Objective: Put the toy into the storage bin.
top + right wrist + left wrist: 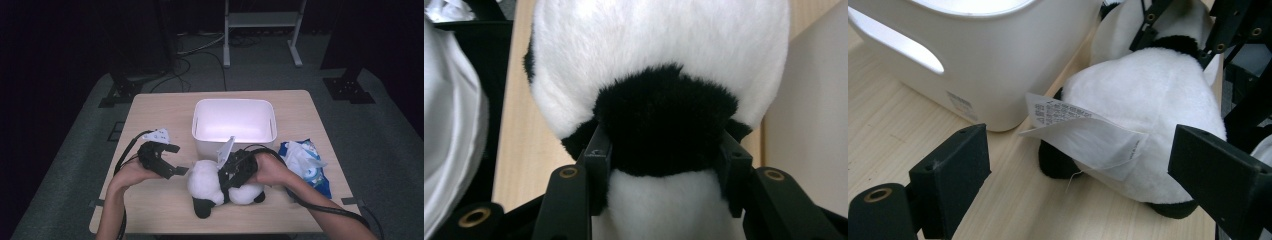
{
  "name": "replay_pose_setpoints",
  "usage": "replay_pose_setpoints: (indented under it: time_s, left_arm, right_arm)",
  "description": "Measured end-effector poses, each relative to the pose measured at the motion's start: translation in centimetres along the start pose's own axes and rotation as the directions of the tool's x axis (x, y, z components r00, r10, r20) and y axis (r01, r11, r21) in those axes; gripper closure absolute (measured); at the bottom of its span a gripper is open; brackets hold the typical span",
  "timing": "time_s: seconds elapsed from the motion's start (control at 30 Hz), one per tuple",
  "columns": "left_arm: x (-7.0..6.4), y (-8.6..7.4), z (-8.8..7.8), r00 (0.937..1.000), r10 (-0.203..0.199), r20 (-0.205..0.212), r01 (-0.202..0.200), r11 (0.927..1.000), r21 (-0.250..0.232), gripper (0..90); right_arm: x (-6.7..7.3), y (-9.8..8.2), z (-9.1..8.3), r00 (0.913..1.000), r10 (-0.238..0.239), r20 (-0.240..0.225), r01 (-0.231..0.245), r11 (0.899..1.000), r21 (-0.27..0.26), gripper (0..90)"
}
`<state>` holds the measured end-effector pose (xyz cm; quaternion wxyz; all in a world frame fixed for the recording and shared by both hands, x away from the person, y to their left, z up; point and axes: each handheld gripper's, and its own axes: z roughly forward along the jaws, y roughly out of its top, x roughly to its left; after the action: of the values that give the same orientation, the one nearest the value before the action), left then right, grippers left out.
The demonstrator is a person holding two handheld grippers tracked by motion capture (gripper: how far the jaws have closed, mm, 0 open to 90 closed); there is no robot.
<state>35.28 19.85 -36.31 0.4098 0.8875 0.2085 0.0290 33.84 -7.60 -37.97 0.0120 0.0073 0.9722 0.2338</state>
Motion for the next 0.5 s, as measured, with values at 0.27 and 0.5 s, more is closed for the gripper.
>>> replay_pose_setpoints:
  time_s: [0.27, 0.5]
  left_arm:
    - [0.5, -0.5, -0.2, 0.9998, -0.019, -0.002, 0.019, 0.9998, -0.005, 8.4]
    - [0.7, -0.6, -0.4, 0.9997, -0.023, -0.006, 0.023, 0.9997, -0.008, 8.4]
  right_arm:
    - [0.5, 0.1, -1.2, 1.0000, 0.000, 0.002, 0.000, 0.999, -0.032, 54.4]
    - [0.8, 0.1, -2.7, 1.0000, 0.003, 0.001, -0.003, 0.998, -0.064, 54.2]
